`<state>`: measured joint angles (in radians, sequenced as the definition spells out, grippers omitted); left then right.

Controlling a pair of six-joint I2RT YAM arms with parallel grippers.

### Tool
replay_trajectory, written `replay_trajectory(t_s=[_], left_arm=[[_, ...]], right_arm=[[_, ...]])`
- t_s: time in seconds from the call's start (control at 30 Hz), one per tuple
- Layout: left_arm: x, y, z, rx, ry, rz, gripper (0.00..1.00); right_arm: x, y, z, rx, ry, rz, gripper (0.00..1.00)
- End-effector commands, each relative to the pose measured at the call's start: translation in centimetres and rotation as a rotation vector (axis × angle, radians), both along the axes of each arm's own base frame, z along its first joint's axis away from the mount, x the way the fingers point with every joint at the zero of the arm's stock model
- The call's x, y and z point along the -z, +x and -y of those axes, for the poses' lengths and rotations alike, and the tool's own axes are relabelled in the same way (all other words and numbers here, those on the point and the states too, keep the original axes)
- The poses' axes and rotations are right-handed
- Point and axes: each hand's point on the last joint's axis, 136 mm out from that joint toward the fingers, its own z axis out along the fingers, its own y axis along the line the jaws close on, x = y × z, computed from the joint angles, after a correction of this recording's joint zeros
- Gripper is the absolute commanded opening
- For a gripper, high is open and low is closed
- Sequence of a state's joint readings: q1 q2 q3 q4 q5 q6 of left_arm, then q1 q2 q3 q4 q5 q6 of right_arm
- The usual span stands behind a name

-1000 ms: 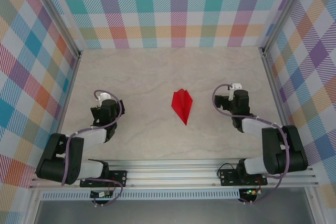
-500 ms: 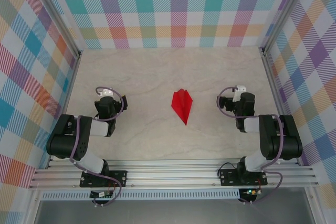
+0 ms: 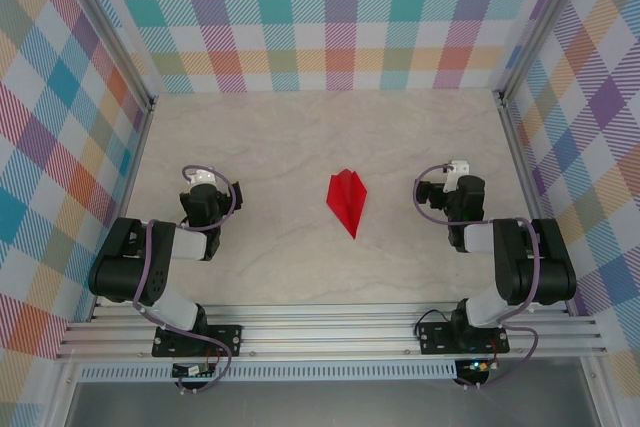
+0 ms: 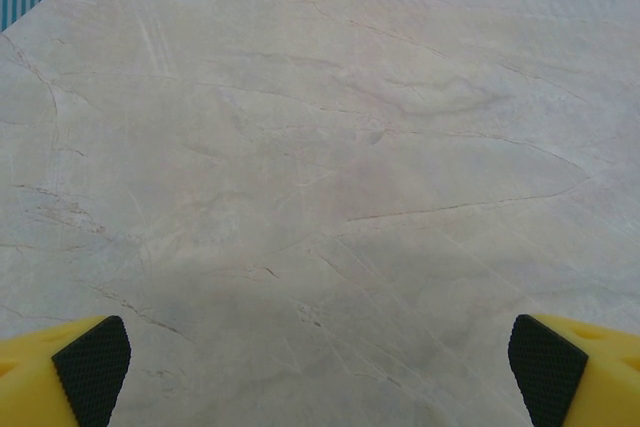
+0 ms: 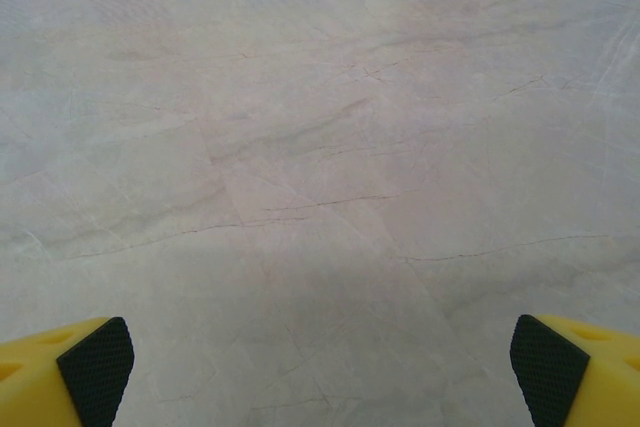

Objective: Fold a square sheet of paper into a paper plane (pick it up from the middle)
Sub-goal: Reset both arms

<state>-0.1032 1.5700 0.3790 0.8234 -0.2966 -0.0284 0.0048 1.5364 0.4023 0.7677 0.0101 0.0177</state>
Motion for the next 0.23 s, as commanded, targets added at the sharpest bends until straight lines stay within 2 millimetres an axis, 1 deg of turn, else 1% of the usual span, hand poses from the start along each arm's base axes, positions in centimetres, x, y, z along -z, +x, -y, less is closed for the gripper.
replay_trajectory(t_s=[0.0, 0.2], left_arm=[[-1.53, 0.72, -0.03, -0.001, 0.011, 0.056, 1.00], [-1.54, 0.73, 0.00, -0.001, 0.011, 0.056, 1.00]], right_arm=[[-1.71, 0.85, -0.54, -0.028, 0.002, 0.054, 1.00], [-1.68, 0.82, -0.52, -0.029, 0.001, 0.054, 1.00]])
